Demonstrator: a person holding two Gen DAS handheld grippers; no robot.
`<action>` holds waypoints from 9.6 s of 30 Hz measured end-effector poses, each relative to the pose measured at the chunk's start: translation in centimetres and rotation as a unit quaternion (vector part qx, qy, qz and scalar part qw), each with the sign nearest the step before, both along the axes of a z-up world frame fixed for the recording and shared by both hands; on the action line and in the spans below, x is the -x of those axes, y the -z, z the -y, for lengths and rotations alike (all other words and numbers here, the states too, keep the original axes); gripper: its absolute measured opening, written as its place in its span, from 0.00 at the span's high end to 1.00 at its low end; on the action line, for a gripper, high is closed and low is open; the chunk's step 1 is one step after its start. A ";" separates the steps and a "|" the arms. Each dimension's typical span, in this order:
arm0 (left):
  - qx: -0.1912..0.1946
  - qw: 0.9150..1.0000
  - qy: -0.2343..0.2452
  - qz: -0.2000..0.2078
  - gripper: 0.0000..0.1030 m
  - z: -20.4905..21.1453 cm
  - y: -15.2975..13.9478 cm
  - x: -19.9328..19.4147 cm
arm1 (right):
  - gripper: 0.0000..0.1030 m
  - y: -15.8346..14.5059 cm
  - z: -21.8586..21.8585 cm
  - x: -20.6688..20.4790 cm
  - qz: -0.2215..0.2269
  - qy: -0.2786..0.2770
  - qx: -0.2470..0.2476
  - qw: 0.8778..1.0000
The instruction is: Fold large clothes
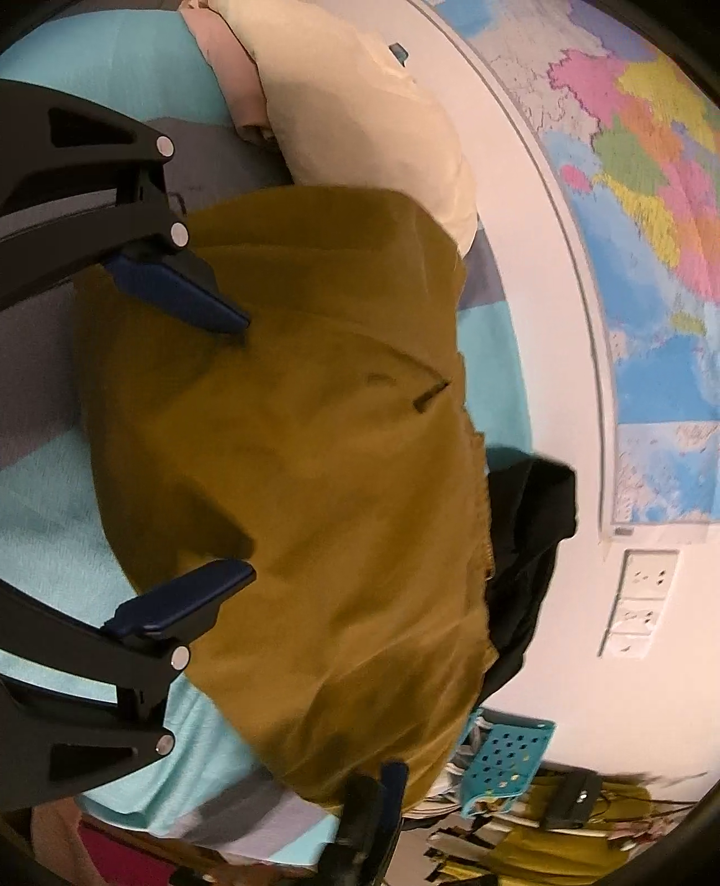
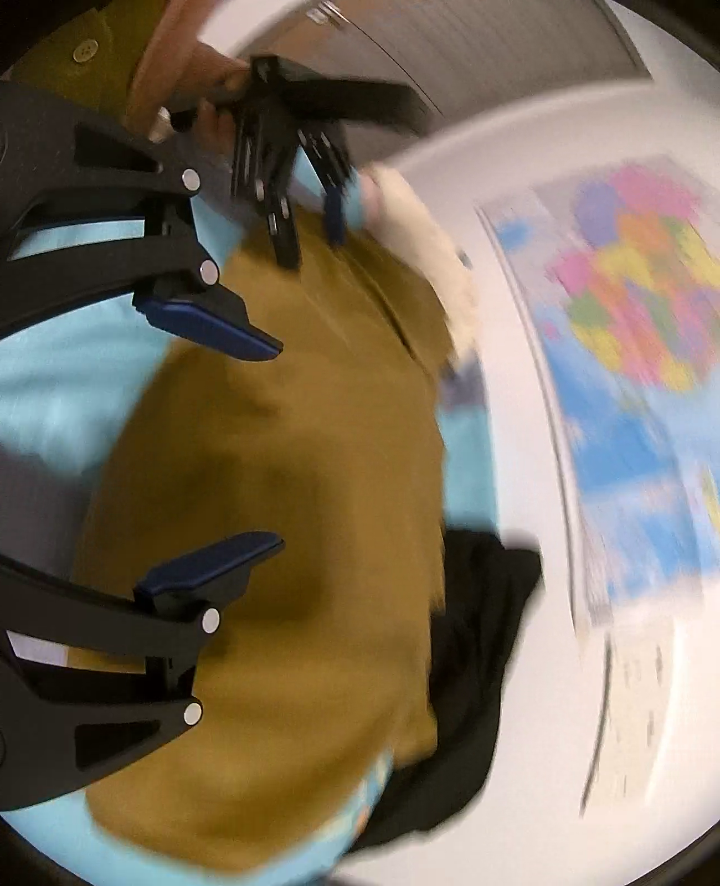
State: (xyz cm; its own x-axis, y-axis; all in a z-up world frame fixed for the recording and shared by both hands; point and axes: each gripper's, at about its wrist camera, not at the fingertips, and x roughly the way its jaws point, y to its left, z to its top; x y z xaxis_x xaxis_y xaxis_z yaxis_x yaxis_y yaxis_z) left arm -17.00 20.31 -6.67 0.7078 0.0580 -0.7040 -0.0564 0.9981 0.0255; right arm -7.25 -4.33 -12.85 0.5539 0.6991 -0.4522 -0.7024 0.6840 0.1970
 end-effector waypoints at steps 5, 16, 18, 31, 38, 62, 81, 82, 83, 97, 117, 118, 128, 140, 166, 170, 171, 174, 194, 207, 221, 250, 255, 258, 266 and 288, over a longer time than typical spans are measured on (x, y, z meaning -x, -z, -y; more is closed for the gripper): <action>0.008 1.000 -0.022 -0.008 0.21 -1.5 0.2 -0.7 | 0.37 0.6 5.1 -2.4 -0.017 0.086 -0.018 0.996; 0.036 0.999 -0.028 -0.015 0.25 -2.9 0.4 -0.2 | 0.42 1.7 6.0 -2.8 -0.020 0.075 -0.012 0.997; 0.036 0.999 -0.033 -0.005 0.25 -3.3 -0.2 0.8 | 0.40 0.9 4.3 -0.8 0.011 0.039 0.006 0.999; 0.091 0.994 -0.053 -0.005 0.24 -4.7 -0.3 5.9 | 0.25 5.0 -15.7 7.5 0.192 -0.182 0.240 0.934; 0.173 0.984 -0.014 -0.028 0.23 -4.6 1.8 7.2 | 0.65 5.1 -18.0 6.0 0.213 -0.158 0.261 0.928; 0.350 0.936 -0.040 -0.013 0.52 -6.6 4.3 0.3 | 0.36 1.8 -7.1 3.1 -0.026 -0.135 -0.002 0.990; 0.265 0.961 -0.074 -0.023 0.17 -4.4 3.2 -3.8 | 0.17 7.8 6.2 -3.2 -0.186 0.132 -0.172 0.958; 0.278 0.957 -0.079 -0.024 0.17 -4.8 3.2 -4.1 | 0.16 7.8 6.0 -3.5 -0.184 0.139 -0.179 0.957; 0.291 0.953 -0.083 -0.022 0.17 -5.2 3.3 -4.2 | 0.15 7.6 5.8 -3.6 -0.178 0.146 -0.188 0.955; 0.271 0.958 -0.087 -0.028 0.20 -5.0 3.0 -5.4 | 0.16 8.1 5.0 -3.0 -0.207 0.139 -0.185 0.951; 0.228 0.966 -0.116 -0.036 0.58 -4.6 1.9 -5.7 | 0.39 8.4 4.0 -7.9 -0.232 0.145 -0.257 0.927; 0.238 0.963 -0.120 -0.042 0.49 -5.0 2.4 -5.9 | 0.38 8.5 3.9 -8.2 -0.235 0.143 -0.264 0.925; 0.203 0.973 -0.097 -0.043 0.68 -4.0 1.7 -6.7 | 0.69 7.7 2.0 -9.3 -0.217 0.133 -0.248 0.935; 0.141 0.986 -0.041 0.080 0.82 -6.5 -11.4 -4.0 | 0.78 -6.6 0.3 -2.8 -0.032 0.037 -0.215 0.975; 0.065 0.914 -0.394 0.069 0.78 -47.5 -5.7 2.6 | 0.61 -2.4 -43.7 -4.6 -0.108 -0.255 -0.094 0.956; 0.097 0.911 -0.393 0.078 0.70 -48.4 -4.1 4.3 | 0.46 -2.1 -40.2 -4.8 -0.133 -0.274 -0.094 0.948; 0.100 0.911 -0.394 0.078 0.69 -48.7 -3.9 4.6 | 0.42 -2.5 -38.9 -4.7 -0.125 -0.273 -0.091 0.950; 0.102 0.905 -0.408 0.064 0.59 -49.2 -3.1 4.9 | 0.31 -3.1 -34.1 -4.7 -0.116 -0.260 -0.081 0.955; 0.069 0.909 -0.410 0.038 0.32 -42.6 -1.7 6.8 | 0.99 -0.9 -34.9 -4.1 -0.016 -0.258 0.073 0.963; -0.003 0.910 -0.391 0.135 0.26 -37.5 -6.1 9.8 | 0.49 -9.2 -32.4 -2.0 0.056 -0.222 -0.005 0.973; -0.013 0.950 -0.301 0.077 0.20 -32.5 -1.2 2.2 | 0.49 -2.8 -41.7 -6.5 -0.064 -0.211 0.040 0.974; -0.052 0.946 -0.306 0.094 0.07 -27.5 -0.5 2.7 | 0.36 -4.1 -38.9 -1.2 -0.008 -0.240 0.025 0.970; -0.062 0.940 -0.317 0.107 0.07 -25.4 -0.7 4.3 | 0.27 -4.3 -36.6 0.6 0.020 -0.228 0.013 0.973; -0.054 0.937 -0.329 0.107 0.07 -24.4 -0.5 4.8 | 0.19 -4.0 -35.8 1.7 0.038 -0.216 0.017 0.975; -0.026 0.933 -0.333 0.129 0.07 -21.9 -0.5 6.3 | 0.10 -2.6 -34.2 3.8 0.060 -0.209 0.025 0.976; -0.033 0.926 -0.357 0.116 0.07 -17.6 0.1 8.5 | 0.06 -1.6 -30.3 6.6 0.063 -0.202 0.011 0.977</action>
